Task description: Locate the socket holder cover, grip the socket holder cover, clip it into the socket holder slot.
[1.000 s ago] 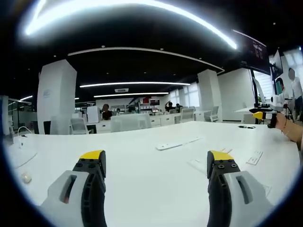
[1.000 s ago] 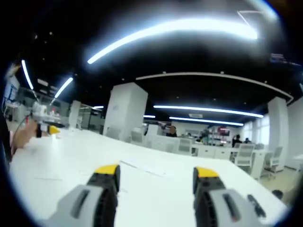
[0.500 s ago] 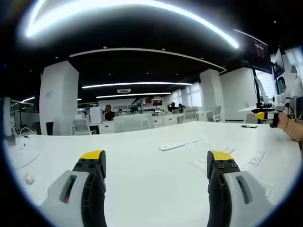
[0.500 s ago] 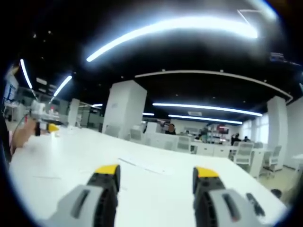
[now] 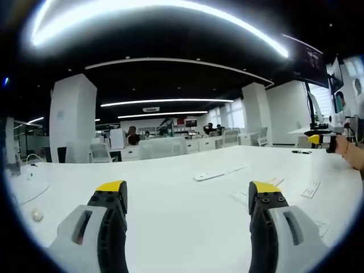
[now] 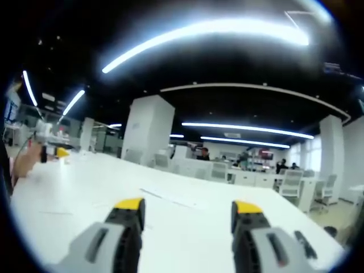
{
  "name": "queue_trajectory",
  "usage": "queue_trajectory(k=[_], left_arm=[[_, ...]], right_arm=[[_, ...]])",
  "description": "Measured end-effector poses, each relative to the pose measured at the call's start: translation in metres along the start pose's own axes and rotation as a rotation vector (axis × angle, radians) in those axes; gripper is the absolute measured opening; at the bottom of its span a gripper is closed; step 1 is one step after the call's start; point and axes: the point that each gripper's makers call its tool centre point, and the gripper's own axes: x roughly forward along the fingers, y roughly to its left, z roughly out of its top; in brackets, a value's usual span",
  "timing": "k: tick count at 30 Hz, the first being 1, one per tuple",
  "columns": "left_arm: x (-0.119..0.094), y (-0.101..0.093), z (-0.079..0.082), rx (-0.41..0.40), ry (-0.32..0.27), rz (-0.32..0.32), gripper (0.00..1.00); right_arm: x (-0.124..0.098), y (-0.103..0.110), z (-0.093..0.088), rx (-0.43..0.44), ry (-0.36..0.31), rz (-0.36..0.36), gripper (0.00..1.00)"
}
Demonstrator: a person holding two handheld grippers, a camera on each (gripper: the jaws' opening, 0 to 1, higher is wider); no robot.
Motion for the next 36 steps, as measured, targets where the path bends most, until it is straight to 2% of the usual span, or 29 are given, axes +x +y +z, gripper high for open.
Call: queue_trajectory(k=[33,36], left_arm=[[0.0012,0.0021,-0.0032,0.003,0.018,0.002,0.85],[0.0008,0.0022,-0.0029,0.002,0.017,0.003,0.85]], right_arm=[[-0.0005,-0.0004,-0.0017,0.007,0.004,-0.01,0.62],[-0.0012,-0.0056,-0.0018,-0.016,0.008,-0.031,0.62]])
